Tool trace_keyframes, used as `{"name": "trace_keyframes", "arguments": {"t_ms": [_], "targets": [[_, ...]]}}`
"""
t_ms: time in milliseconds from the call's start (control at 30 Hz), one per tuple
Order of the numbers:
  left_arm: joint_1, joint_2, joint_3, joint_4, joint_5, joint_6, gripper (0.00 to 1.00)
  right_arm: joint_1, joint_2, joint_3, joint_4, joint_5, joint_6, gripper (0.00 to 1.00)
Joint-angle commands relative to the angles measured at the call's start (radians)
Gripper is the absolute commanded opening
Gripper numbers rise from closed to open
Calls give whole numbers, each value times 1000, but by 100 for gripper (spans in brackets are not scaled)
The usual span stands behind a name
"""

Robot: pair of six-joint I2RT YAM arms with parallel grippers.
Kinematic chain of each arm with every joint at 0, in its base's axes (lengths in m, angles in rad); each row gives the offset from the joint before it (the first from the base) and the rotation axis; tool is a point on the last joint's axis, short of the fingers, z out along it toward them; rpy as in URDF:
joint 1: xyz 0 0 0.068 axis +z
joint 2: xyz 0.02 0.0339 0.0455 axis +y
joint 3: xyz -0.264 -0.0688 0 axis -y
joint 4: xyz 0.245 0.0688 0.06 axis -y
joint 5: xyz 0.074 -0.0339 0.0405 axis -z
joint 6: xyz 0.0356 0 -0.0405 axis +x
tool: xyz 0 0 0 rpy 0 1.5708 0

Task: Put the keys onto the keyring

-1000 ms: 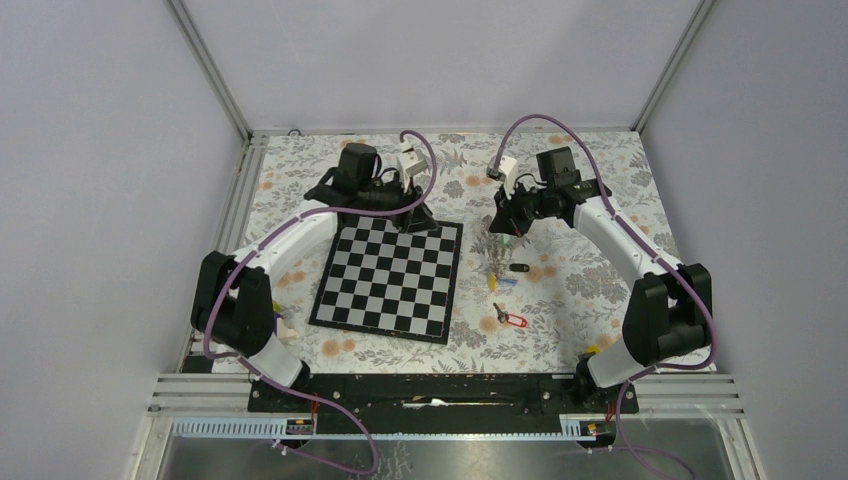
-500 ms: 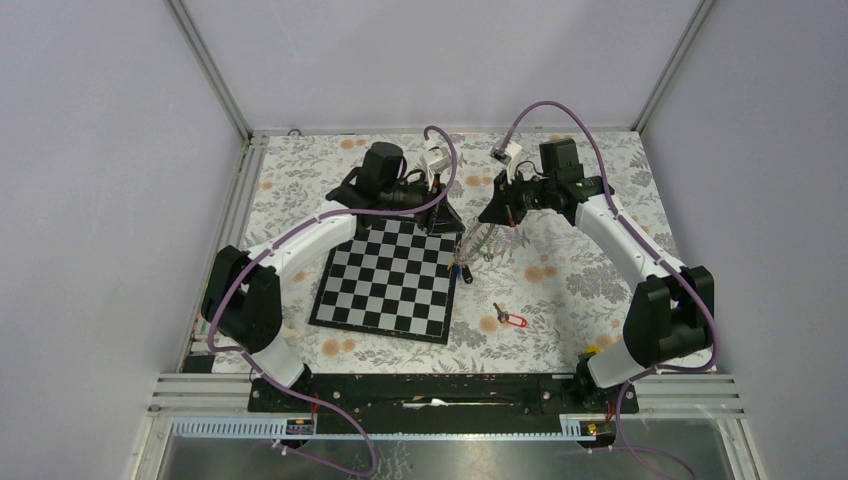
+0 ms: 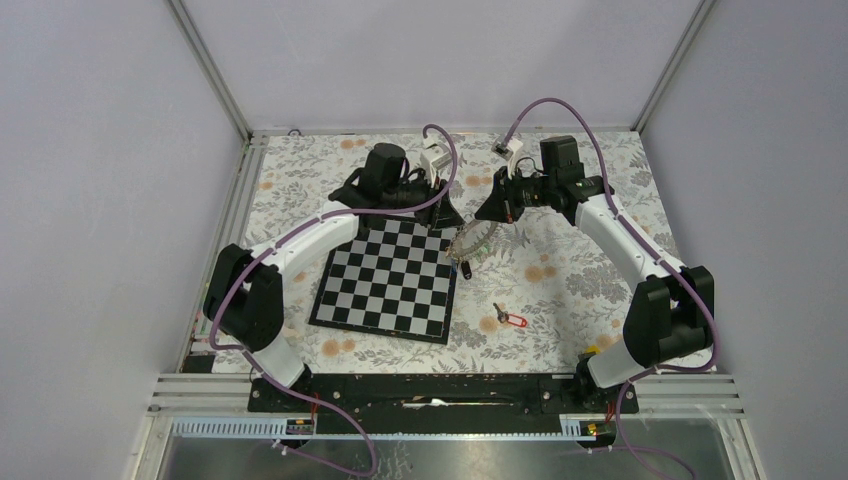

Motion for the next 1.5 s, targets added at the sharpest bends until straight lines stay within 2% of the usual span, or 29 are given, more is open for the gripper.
{"name": "trace_keyframes", "arguments": {"t_ms": [0, 267, 500, 700, 1100, 1233, 1467], "targets": [[-4, 15, 23, 40, -26, -53, 35, 8, -41, 19, 59, -37, 20, 0], [-7, 34, 25, 49, -21, -86, 37, 8, -40, -1, 67, -55, 16, 0], [-7, 18, 2, 81, 5, -24, 37, 8, -48, -26, 59, -103, -15, 0], [-6, -5, 2, 55, 61, 145, 37, 8, -43, -19, 40, -158, -39, 0], [-6, 29, 141, -159, 207, 517, 36, 8, -35, -28, 30, -245, -65, 0], [-7, 33, 147, -215, 253, 601, 36, 8, -35, -32, 30, -254, -69, 0], [-7, 35, 136, -246, 239, 656, 37, 8, -37, -34, 30, -259, -72, 0]]}}
